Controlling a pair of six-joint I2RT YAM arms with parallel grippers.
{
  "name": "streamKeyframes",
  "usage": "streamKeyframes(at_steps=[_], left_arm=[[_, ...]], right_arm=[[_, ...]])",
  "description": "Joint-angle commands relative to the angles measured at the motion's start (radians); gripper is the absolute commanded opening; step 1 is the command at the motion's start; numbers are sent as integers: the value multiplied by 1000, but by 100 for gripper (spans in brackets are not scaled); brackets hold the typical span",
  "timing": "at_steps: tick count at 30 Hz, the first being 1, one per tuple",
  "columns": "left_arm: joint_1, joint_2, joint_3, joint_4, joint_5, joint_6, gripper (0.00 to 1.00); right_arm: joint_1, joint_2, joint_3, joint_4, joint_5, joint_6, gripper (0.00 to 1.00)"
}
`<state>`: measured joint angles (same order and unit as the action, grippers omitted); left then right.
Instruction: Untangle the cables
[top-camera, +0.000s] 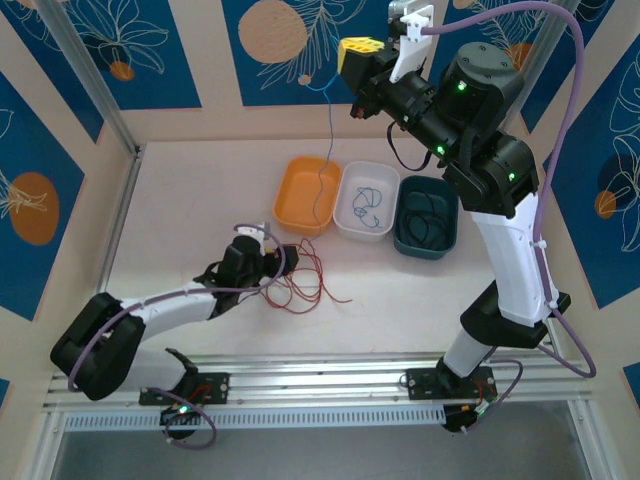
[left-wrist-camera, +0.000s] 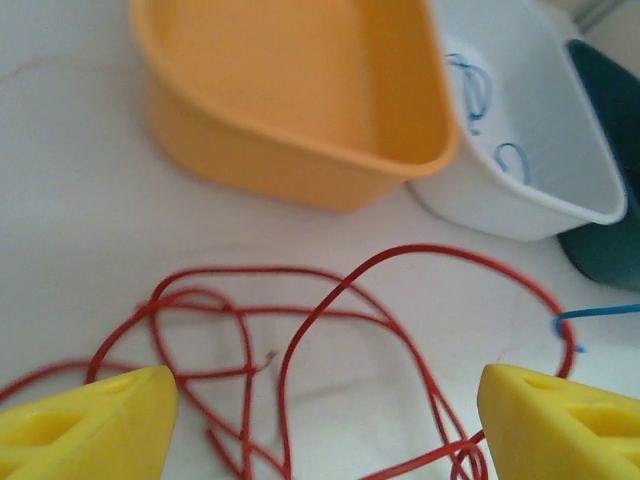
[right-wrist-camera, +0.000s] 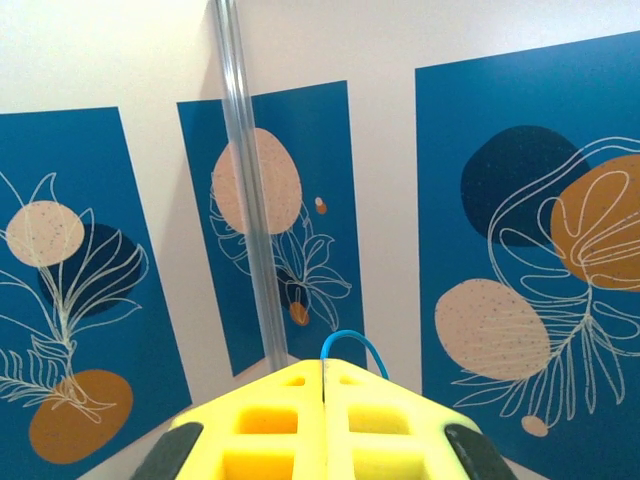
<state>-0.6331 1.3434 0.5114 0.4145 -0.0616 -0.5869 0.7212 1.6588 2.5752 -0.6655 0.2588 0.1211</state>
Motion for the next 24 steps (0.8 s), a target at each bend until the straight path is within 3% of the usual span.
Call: streamKeyframes(at_steps=[1, 8, 13, 16, 18, 24], left_arm=[[7, 70, 41, 169, 83, 209, 78], [12, 230, 48, 380, 117, 356, 73], [35, 332, 86, 438, 167, 301, 70], [36, 372, 127, 358, 148, 253, 64], [36, 383, 152, 285, 118, 220, 55], [35, 377, 135, 242, 72, 137, 36]], right_arm=[[0, -21, 17, 17, -25, 30, 0], [0, -30, 14, -3, -42, 49, 0], [0, -36, 8, -11, -56, 63, 0], [-1, -39, 8, -12, -70, 70, 0], [0, -43, 9, -15, -79, 77, 0], [1, -81, -21, -4, -95, 84, 0]])
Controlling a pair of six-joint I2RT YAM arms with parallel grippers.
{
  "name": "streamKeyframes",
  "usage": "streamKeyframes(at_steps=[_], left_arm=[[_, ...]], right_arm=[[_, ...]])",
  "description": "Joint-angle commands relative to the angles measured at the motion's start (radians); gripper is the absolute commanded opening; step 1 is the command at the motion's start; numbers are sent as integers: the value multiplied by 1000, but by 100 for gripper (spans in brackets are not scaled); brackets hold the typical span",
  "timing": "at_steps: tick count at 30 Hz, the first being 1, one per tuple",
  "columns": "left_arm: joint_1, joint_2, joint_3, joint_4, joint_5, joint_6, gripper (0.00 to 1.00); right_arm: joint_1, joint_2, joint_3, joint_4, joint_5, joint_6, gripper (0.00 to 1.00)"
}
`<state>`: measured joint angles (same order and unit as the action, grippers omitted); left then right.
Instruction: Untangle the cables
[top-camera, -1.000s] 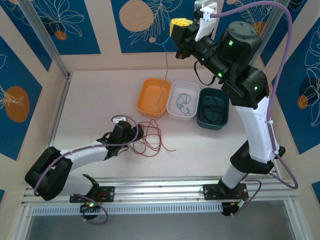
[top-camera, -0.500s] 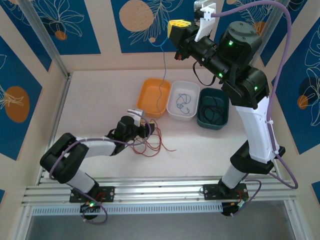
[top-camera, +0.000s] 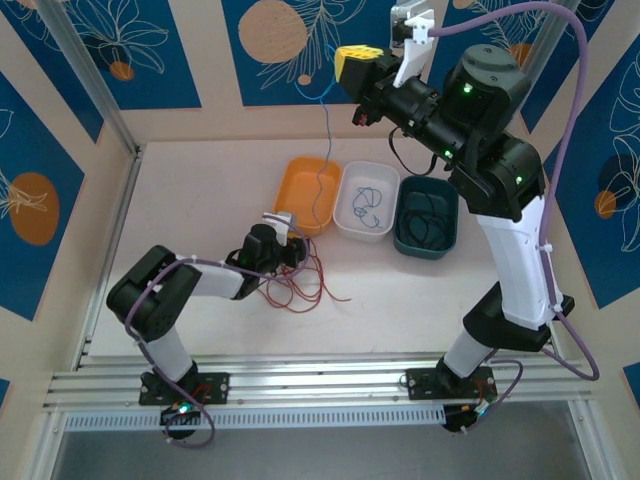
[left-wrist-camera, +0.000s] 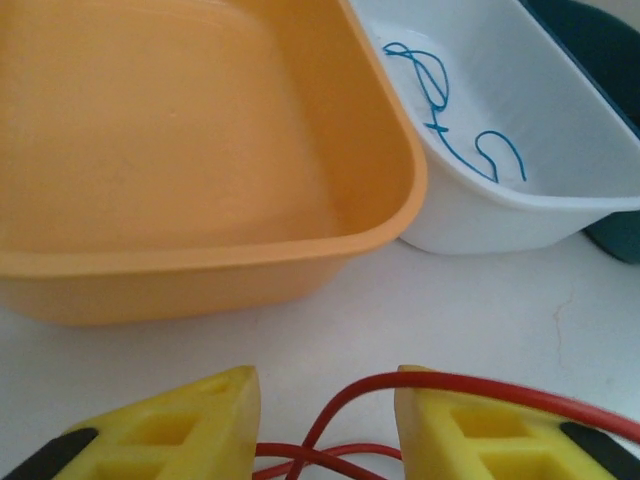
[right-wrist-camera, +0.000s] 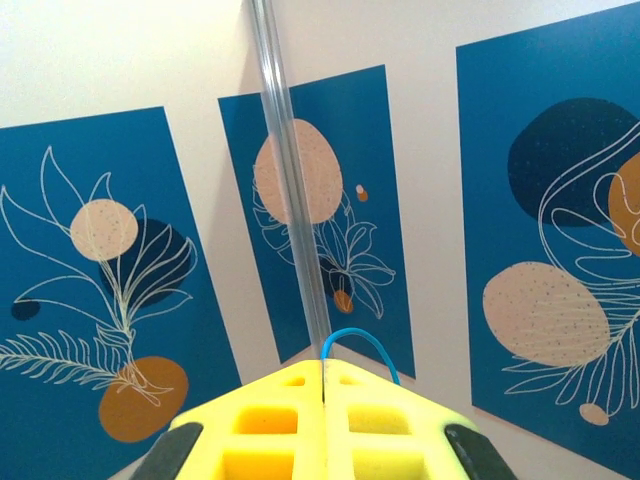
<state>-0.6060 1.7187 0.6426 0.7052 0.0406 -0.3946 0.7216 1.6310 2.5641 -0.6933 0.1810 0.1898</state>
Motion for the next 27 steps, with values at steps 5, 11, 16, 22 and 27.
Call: streamKeyframes(at_steps=[5, 11, 16, 22, 27], left_arm=[[10, -29, -30, -111, -98, -105, 28], [14, -51, -72, -139, -184, -179, 17], [23, -52, -66, -214, -227, -218, 10], [24, -125, -95, -199, -207, -239, 19], [23, -243, -106, -270, -180, -249, 36]], right_arm=[[-1, -108, -71, 65, 15, -2, 0], [-2, -180, -140, 109, 47, -22, 0], [-4, -258, -229, 157, 82, -33, 0], [-25, -274, -297, 140, 137, -24, 0], [-112, -191, -257, 62, 104, 31, 0]])
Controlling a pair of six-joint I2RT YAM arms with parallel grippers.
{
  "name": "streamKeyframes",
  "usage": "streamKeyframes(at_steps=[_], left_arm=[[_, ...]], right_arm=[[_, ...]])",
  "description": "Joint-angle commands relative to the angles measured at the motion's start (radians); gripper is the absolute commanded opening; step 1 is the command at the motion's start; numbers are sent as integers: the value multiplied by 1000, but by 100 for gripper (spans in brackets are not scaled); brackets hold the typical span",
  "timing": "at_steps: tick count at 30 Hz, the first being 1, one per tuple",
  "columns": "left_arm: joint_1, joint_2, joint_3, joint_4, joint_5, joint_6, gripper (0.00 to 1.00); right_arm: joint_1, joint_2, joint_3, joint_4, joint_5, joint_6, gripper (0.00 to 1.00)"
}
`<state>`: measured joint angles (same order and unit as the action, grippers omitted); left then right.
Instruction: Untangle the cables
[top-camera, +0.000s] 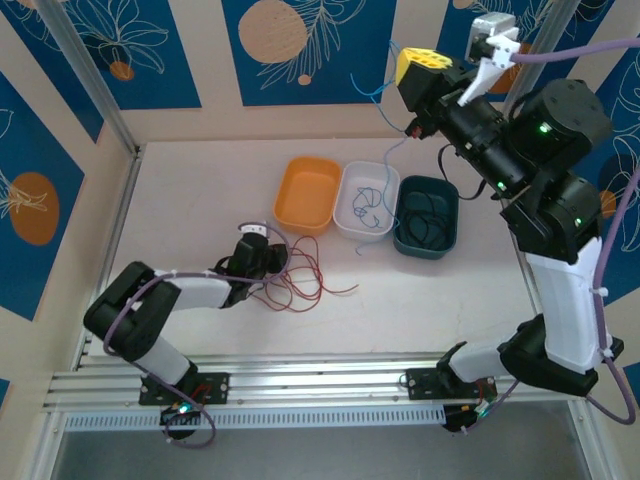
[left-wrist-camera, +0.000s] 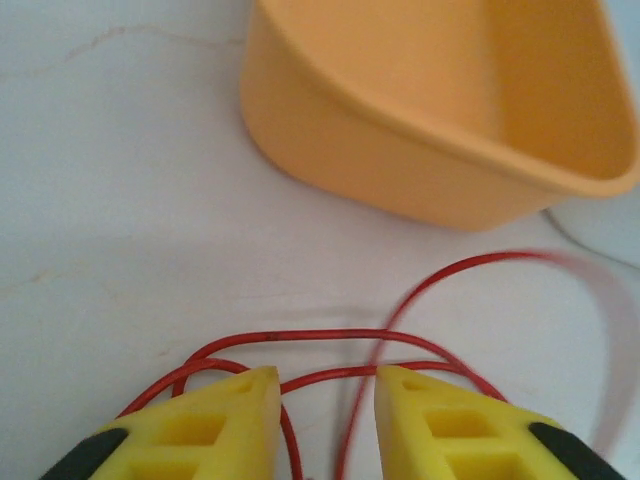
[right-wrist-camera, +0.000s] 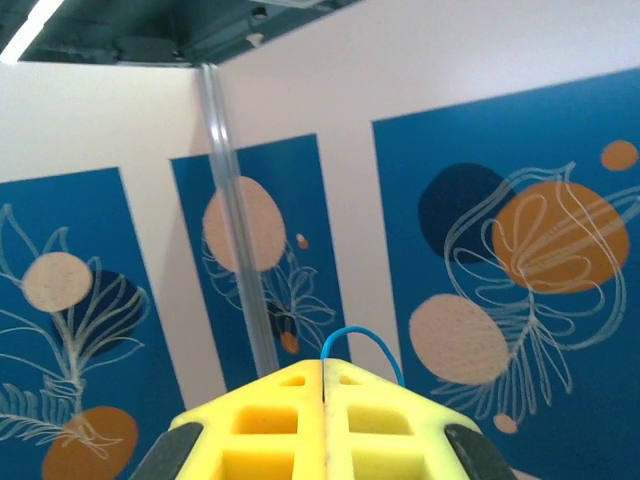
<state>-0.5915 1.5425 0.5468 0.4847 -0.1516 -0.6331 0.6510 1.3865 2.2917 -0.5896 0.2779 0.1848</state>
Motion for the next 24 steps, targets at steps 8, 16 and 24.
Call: streamKeyframes(at_steps=[8, 16, 24], left_arm=[[9, -289, -9, -276, -4, -39, 73], [10, -473, -14, -474, -70, -63, 100], [11, -609, -17, -603, -161, -59, 100]], right_arm=[[-231, 176, 63, -64, -142, 148, 0], [-316, 284, 81, -71, -183, 183, 0], [-385, 377, 97, -115, -227, 231, 0]])
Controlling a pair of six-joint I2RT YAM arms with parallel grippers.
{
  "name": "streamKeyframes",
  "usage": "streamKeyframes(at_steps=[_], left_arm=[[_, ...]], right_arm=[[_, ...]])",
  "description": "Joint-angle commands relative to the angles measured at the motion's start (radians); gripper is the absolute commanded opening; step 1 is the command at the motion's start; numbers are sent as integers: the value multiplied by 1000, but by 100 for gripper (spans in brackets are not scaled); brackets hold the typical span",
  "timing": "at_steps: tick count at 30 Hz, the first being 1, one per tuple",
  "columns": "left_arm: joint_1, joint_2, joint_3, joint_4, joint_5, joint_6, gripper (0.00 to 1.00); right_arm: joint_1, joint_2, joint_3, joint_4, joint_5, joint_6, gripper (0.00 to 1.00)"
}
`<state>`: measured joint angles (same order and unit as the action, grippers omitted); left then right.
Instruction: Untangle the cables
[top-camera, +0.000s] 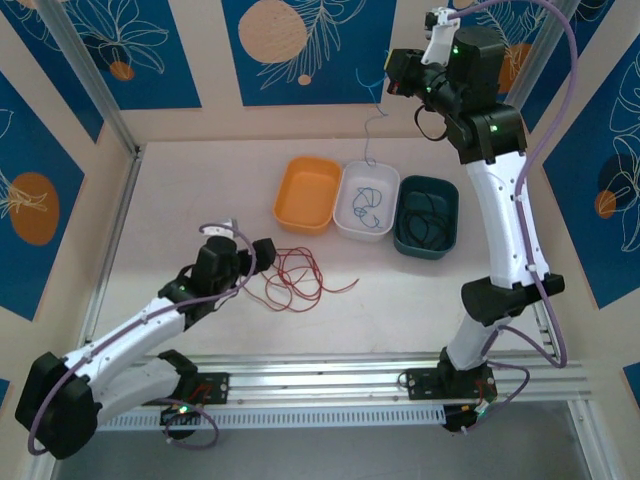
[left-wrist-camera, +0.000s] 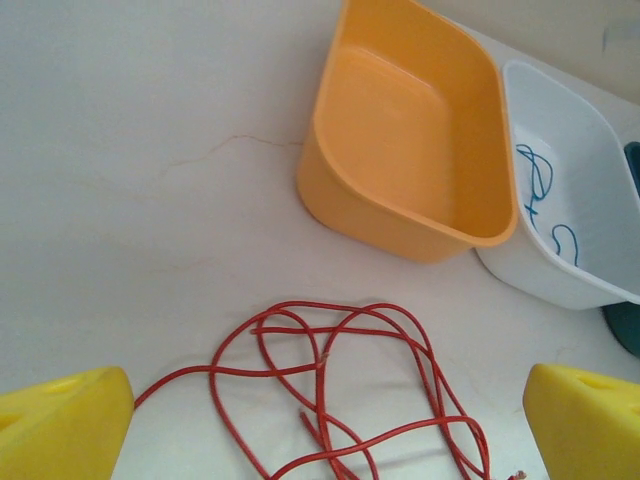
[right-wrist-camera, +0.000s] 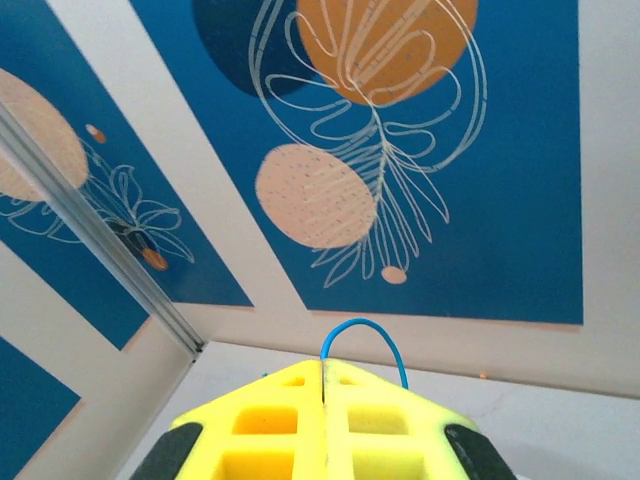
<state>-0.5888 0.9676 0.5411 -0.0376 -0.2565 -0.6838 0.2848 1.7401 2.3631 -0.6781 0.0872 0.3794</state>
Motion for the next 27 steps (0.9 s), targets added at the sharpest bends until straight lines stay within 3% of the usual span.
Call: streamKeyframes(at_steps=[1, 6, 14, 27], left_arm=[[8, -41, -12, -88, -59, -8, 100], [9, -68, -27, -102, -79, -12, 100], [9, -67, -37, -111, -78, -24, 100], [10, -50, -46, -111, -71, -43, 100]], right_arm=[[-26, 31, 25, -32, -42, 41, 0], [-38, 36, -49, -36, -43, 49, 0], [-49, -16, -315, 33, -21, 52, 0], [-56, 13, -517, -3, 31, 69, 0]])
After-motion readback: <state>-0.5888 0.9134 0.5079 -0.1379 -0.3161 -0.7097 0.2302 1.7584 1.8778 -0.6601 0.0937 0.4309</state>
